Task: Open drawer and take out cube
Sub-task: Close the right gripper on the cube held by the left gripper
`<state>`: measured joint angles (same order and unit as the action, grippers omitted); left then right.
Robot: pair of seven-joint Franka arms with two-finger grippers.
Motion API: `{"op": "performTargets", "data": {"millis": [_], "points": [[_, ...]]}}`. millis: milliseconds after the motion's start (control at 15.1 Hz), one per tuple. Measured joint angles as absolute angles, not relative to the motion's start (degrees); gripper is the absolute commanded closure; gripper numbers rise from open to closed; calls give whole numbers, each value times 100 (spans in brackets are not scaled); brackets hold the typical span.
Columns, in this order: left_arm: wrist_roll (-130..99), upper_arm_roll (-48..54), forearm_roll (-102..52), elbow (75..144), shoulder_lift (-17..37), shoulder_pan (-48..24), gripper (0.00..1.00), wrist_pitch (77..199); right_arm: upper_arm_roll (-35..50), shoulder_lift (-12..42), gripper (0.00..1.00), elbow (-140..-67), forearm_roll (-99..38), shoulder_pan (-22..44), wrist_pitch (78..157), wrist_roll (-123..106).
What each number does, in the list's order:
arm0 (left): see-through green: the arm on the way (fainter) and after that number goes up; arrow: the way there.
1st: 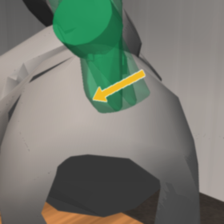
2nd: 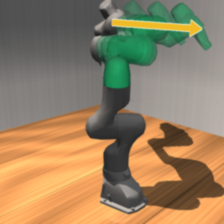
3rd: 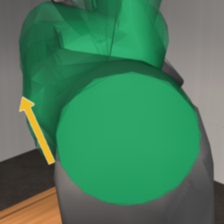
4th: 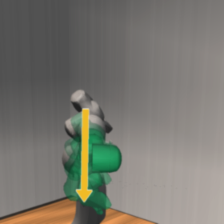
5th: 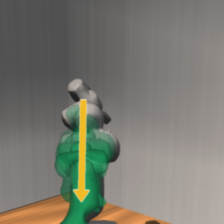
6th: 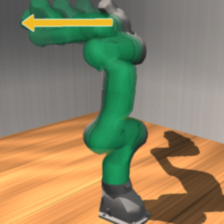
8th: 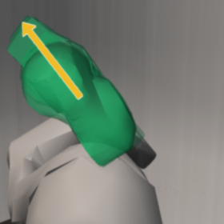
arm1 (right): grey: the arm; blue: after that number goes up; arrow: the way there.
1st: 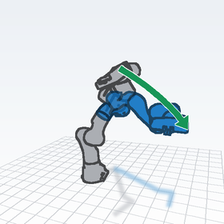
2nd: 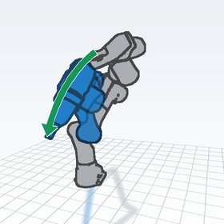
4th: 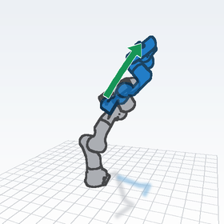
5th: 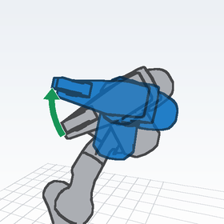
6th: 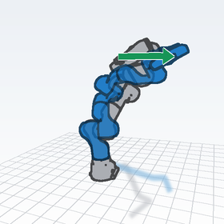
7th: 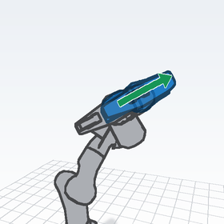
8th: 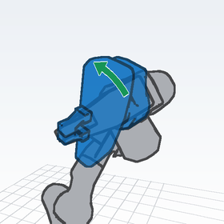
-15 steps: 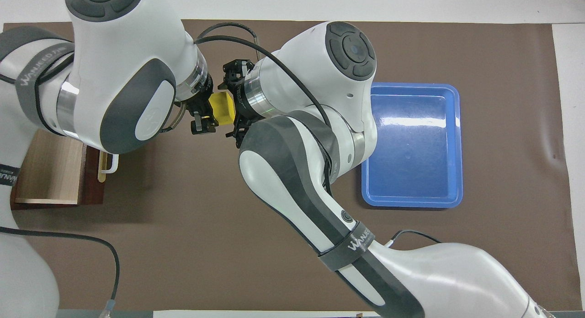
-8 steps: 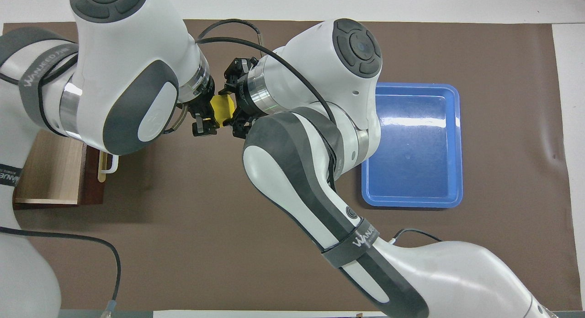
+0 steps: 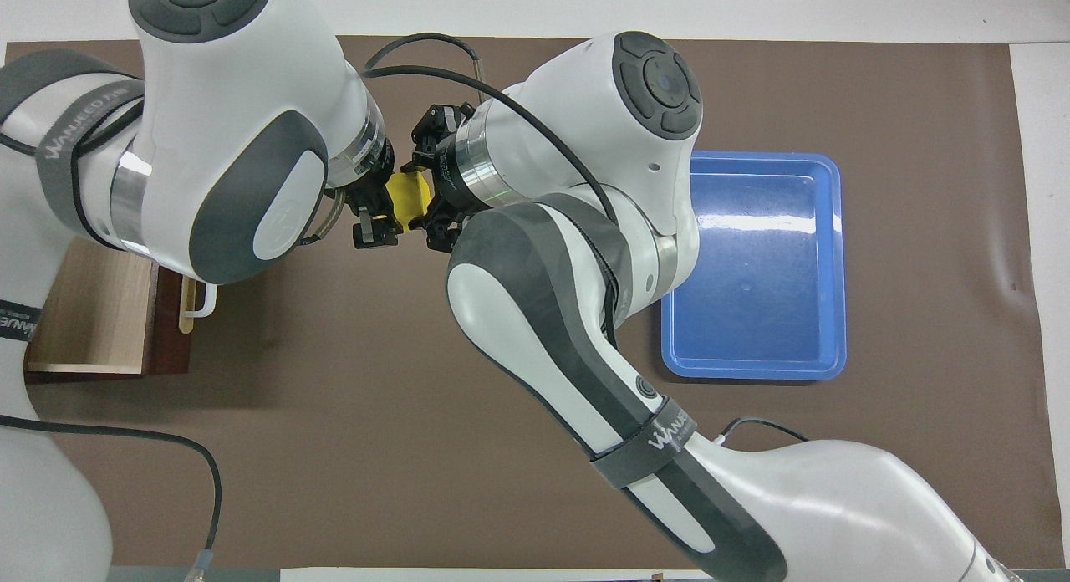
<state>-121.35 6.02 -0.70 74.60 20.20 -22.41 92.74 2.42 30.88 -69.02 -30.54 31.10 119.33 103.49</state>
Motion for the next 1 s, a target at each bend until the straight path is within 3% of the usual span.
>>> {"op": "performTargets", "data": {"millis": [730, 929, 996], "points": [[-12128, 602, -70, 7460, 2019, -2242, 100, 9293, 240, 3088, 100, -6903, -3101, 3098, 11933, 10349], [-12126, 603, -70, 7459, 2020, -2243, 0, 9304, 240, 3089, 100, -6903, -3124, 3090, 11933, 10349], [-12134, 600, -70, 7459, 2020, -2243, 0, 9309, 240, 3088, 100, -6902, -3132, 3090, 11934, 10349]]}}
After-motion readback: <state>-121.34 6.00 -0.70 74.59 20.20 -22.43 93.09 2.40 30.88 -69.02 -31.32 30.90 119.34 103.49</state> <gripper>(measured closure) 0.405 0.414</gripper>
